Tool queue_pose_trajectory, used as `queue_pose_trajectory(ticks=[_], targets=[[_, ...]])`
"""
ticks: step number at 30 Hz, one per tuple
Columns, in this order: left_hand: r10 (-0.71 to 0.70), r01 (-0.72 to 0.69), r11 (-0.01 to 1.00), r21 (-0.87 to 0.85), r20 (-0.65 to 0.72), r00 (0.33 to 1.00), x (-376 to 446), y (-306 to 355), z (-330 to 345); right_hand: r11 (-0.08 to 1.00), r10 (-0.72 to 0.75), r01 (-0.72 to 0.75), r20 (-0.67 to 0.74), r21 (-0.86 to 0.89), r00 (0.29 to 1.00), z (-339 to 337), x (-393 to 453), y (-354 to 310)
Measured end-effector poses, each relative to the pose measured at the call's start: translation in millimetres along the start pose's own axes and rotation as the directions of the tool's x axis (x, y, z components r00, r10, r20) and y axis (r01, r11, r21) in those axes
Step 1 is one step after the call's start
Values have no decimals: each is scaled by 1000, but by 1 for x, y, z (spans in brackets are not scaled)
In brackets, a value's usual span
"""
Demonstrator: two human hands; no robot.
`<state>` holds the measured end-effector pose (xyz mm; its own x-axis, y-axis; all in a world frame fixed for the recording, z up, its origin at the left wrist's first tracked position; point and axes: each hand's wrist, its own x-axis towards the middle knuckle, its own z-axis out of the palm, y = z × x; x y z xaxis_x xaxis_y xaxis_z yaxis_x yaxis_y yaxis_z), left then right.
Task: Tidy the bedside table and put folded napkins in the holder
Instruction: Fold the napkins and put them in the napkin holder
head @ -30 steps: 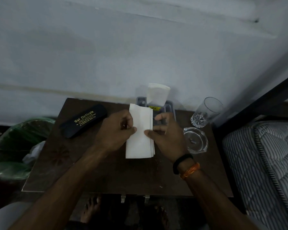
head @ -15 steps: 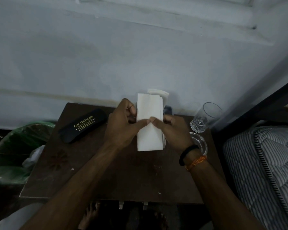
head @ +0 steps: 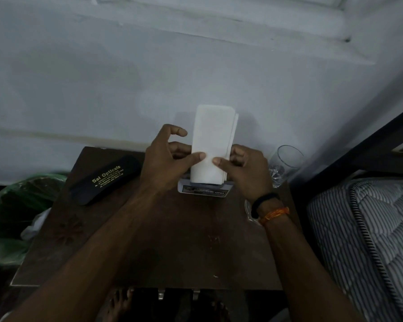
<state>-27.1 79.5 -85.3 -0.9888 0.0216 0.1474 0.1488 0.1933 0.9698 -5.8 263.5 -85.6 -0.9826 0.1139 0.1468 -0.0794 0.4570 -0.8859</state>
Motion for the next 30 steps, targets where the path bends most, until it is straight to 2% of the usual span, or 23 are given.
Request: queue_pose_trajectory(ticks=[4, 8, 13, 19, 30], targets=[[79, -84, 982, 170, 36, 996, 9, -5, -2, 998, -34, 29, -83, -60, 996, 3, 6, 2], [113, -112, 976, 187, 4, 994, 17, -7, 2, 975, -53, 42, -47, -217, 997, 3, 11, 1], [124, -123, 979, 163, 2, 992, 18, -11, 12, 921, -60, 13, -108, -389, 992, 6, 17, 7], [120, -126, 967, 223, 41, 992, 20, -21, 18, 919, -6, -33, -99, -392, 995, 8, 19, 10], [228, -235, 883, 407, 68, 971, 17, -31, 20, 862, -84, 9, -125, -507, 989, 17, 14, 16]])
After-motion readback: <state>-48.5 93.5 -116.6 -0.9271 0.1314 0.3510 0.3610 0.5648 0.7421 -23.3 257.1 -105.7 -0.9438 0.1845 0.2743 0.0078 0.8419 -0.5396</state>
